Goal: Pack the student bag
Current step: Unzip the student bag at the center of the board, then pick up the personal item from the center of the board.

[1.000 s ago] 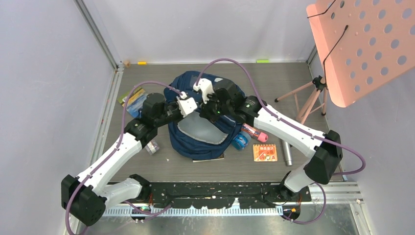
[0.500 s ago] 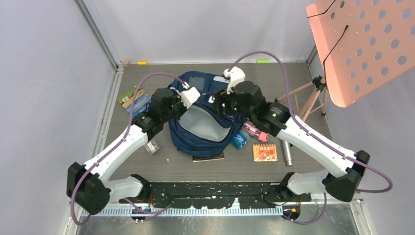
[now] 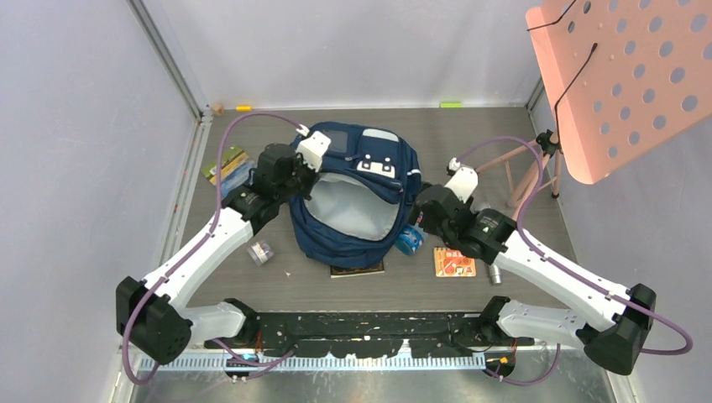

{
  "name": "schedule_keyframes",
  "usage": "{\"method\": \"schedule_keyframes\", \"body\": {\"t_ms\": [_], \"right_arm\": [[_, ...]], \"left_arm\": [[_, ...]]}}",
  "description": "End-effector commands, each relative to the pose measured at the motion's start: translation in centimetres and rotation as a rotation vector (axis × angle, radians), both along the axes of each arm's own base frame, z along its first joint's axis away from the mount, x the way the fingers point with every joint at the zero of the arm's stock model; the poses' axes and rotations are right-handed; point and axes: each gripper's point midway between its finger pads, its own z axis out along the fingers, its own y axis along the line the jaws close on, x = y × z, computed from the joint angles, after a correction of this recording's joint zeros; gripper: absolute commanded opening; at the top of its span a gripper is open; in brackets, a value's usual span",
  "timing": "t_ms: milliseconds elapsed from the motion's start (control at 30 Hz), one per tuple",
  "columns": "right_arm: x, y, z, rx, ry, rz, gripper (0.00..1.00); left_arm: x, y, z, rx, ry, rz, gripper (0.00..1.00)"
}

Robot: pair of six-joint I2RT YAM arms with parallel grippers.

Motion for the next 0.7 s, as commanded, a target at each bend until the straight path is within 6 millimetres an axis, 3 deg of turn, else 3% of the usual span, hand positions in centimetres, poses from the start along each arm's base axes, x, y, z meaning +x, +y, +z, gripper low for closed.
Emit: {"method": "schedule_keyframes", "body": {"t_ms": [0, 233, 667], "right_arm": [[-0.8, -1.0, -3.1, 0.151, 0.061, -0.209, 0.79], [-0.9, 0.3, -6.9, 0.184, 0.133, -0.235, 0.88], [-0.4, 1.0, -11.1, 0.121, 0.191, -0.262, 0.89]], "left_arm": [[-0.5, 1.3, 4.3, -0.146, -0.074, 0.113, 0.0], [-1.4, 1.5, 6.8, -0.24, -0.14, 0.117, 0.0], [-1.6, 2.1, 7.5, -0.245, -0.173, 0.131, 0.0]]}}
